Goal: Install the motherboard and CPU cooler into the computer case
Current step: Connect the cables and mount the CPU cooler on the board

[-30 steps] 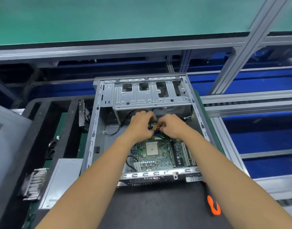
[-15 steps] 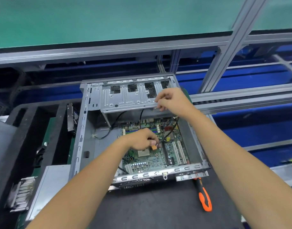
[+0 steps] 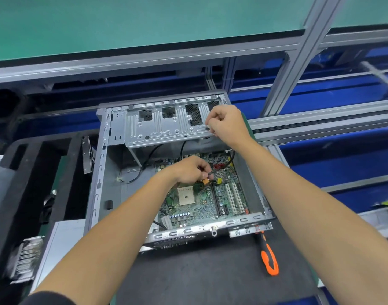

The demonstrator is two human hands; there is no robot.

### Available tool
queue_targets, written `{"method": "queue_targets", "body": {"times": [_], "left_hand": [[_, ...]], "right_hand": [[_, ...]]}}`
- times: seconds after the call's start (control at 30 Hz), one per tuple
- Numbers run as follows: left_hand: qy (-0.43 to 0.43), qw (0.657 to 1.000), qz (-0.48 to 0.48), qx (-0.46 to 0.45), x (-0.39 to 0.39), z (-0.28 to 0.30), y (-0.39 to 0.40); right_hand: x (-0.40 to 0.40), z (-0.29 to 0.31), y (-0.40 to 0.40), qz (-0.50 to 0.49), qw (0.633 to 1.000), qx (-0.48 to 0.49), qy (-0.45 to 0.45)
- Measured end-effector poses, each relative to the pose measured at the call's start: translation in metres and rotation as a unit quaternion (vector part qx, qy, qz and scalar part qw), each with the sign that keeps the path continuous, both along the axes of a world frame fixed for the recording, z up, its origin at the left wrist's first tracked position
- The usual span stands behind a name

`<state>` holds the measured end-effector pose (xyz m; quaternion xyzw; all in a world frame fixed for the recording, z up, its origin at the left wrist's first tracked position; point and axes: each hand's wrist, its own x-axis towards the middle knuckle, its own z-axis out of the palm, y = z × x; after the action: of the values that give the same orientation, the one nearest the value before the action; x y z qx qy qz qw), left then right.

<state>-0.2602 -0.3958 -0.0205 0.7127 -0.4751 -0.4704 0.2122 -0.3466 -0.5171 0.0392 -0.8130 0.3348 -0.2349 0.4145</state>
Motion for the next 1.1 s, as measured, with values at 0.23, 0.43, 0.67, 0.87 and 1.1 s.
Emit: {"method": "queue_targets", "body": {"times": [0.23, 0.43, 0.67, 0.87, 1.1], "left_hand": [[0.051, 0.993, -0.103, 0.021, -0.027, 0.002, -0.012], [0.148, 0.983, -0.091, 0.06, -0.057, -0.011, -0.022], [0.047, 0.994, -0.094, 0.026, -0.065, -0.027, -0.027], [0.135, 0.985, -0.104, 0.031, -0.075, -0.035, -0.025], [0.105, 0.989, -0.107, -0.006, -0.076, -0.042, -0.028]], "right_hand": [[0.003, -0.005, -0.001, 0.005, 1.0, -0.016, 0.009], [0.011, -0.01, -0.004, 0.018, 1.0, -0.005, 0.006], [0.012, -0.025, 0.026, 0.133, 0.986, -0.082, -0.058], [0.03, -0.01, 0.024, 0.271, 0.956, 0.106, 0.034], [0.039, -0.007, -0.028, 0.14, 0.92, 0.31, -0.196]]}}
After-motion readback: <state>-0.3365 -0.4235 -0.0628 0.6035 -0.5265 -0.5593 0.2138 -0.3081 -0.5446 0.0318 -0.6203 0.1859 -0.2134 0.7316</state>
